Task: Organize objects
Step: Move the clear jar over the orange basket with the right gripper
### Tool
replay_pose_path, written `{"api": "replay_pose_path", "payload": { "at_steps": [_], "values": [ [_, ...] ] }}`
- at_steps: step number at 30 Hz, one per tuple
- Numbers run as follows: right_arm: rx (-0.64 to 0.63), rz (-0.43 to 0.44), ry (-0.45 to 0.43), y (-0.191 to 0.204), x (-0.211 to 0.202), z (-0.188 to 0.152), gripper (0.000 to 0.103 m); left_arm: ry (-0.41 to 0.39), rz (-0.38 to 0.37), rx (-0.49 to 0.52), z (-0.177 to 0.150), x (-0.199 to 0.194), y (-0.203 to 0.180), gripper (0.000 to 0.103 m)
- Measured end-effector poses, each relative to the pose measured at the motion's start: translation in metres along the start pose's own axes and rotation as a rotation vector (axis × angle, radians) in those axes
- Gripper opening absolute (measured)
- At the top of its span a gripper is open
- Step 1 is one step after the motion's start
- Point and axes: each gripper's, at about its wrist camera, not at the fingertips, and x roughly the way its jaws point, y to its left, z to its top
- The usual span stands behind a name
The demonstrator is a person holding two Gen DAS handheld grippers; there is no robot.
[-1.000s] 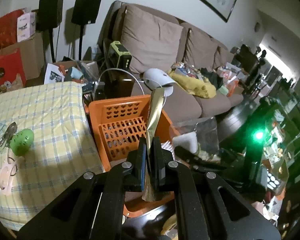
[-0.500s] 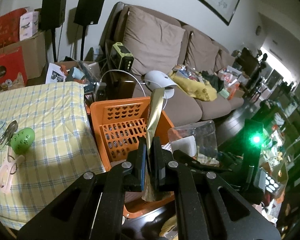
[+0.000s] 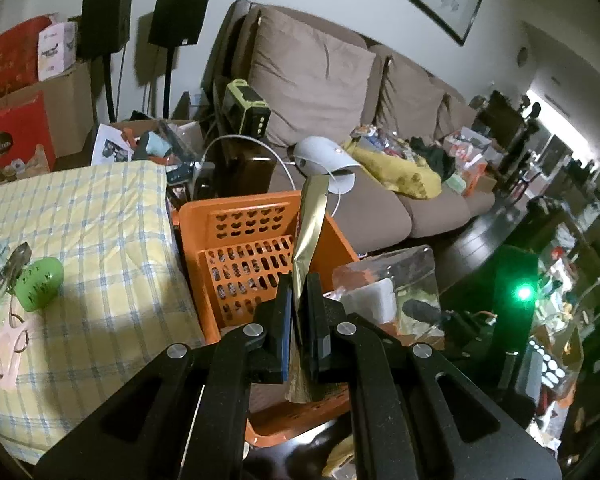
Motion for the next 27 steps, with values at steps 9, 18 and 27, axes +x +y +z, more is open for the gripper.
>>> {"api": "replay_pose_path", "payload": {
  "at_steps": [9,18,27],
  "values": [
    [-0.005,-0.026,0.023,0.001,0.005,-0.001,0.094,0.0,0.033,0.0,0.011,0.011,-0.013,0.007],
    [-0.002,-0.052,0.038,-0.005,0.008,-0.002,0.094,0.036,0.011,-0.031,-0.008,0.019,-0.004,0.006],
    [-0.019,-0.065,0.059,-0.001,0.014,-0.005,0.094,0.046,0.005,-0.055,-0.013,0.023,0.006,0.006]
  ]
}}
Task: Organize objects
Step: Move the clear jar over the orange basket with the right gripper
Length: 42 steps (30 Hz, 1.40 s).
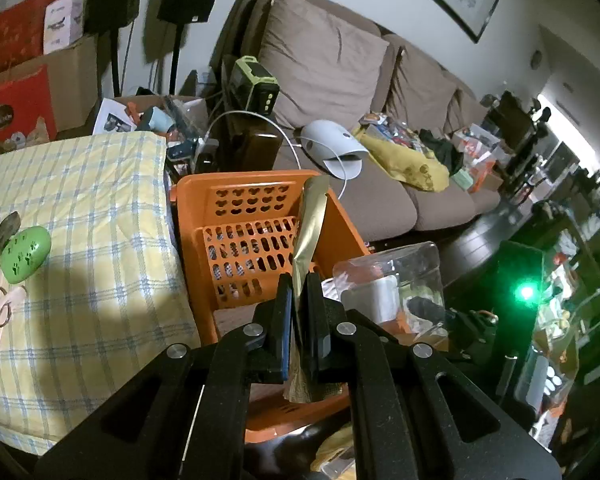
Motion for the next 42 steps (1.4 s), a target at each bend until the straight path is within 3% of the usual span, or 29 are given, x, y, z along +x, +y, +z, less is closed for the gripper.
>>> {"api": "replay_pose_path", "payload": {
  "at_steps": [35,42],
  "values": [
    [0.013,0.01,0.049,-0.005,0.022,-0.011,0.094,0.039,0.023,-0.009,-0.009,0.011,0.012,0.007],
    [-0.006,-0.021,0.04,0.0,0.031,-0.016,0.094,0.018,0.064,-0.015,-0.009,0.014,0.015,0.007]
  ]
}}
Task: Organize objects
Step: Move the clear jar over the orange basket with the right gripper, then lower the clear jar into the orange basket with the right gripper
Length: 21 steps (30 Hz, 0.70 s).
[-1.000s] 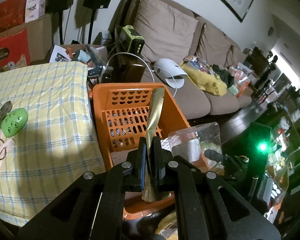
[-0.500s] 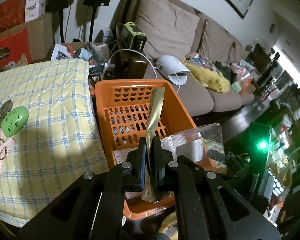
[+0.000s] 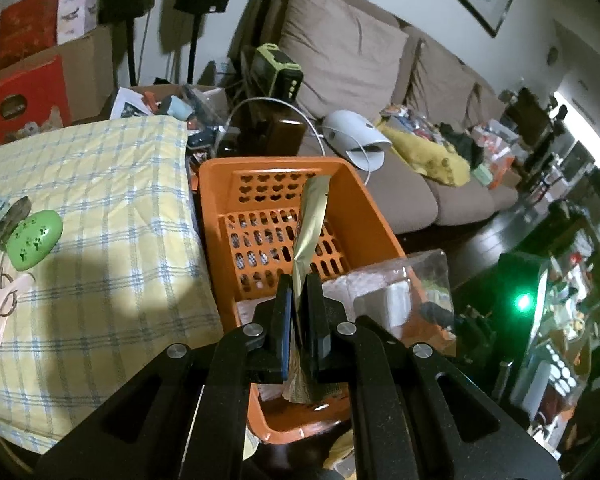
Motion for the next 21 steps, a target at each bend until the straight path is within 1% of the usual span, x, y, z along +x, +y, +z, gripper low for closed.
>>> {"api": "replay_pose_path", "payload": {
  "at_steps": [2,10,14,18,21],
  "values": [
    [-0.004,-0.007,0.006,0.0026,0.0026,-0.0007,0.094,-0.003,0.01,0.002,0.0004,0.0014,-0.0003,0.007],
    [-0.009,0.007,-0.004,0.0083,0.0031,-0.0011,0.094,-0.008,0.02,0.001,-0.0043,0.0053,-0.0002,0.007],
    [0.004,-0.015,-0.032,0.0055,0.0019,-0.0001,0.094,-0.004,0.02,0.007,-0.0072,0.0077,-0.0027,0.007],
    [0.012,-0.023,-0.027,0.0028,0.0039,-0.0006,0.094,-0.004,0.019,0.016,-0.0089,0.008,-0.003,0.007],
    [0.001,-0.032,-0.024,0.0048,0.0072,0.0,0.094,0.003,0.013,0.003,-0.0092,0.0083,-0.0001,0.007]
  ]
}}
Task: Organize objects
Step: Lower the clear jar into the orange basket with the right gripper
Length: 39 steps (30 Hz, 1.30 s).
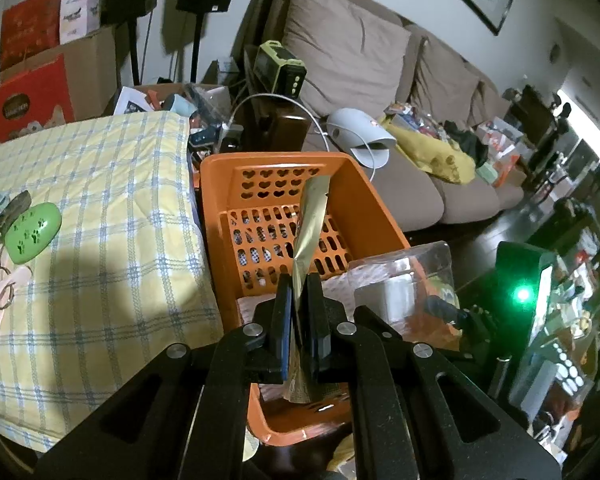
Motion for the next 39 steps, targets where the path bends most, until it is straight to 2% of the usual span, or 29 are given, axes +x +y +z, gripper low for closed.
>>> {"api": "replay_pose_path", "payload": {
  "at_steps": [14,19,29,39],
  "values": [
    [-0.025,-0.027,0.008,0.005,0.01,-0.003,0.094,-0.027,-0.002,-0.033,0.001,-0.008,0.012,0.007],
    [-0.027,-0.022,0.02,0.004,0.014,-0.003,0.094,0.016,-0.024,-0.079,0.0,0.001,0.02,0.007],
    [-0.026,-0.028,0.019,0.002,0.013,-0.003,0.094,0.003,-0.01,-0.054,-0.003,0.001,0.013,0.007],
    [-0.025,-0.027,0.036,-0.001,0.017,-0.004,0.094,0.042,-0.029,-0.034,-0.013,0.016,0.001,0.007]
  ]
}}
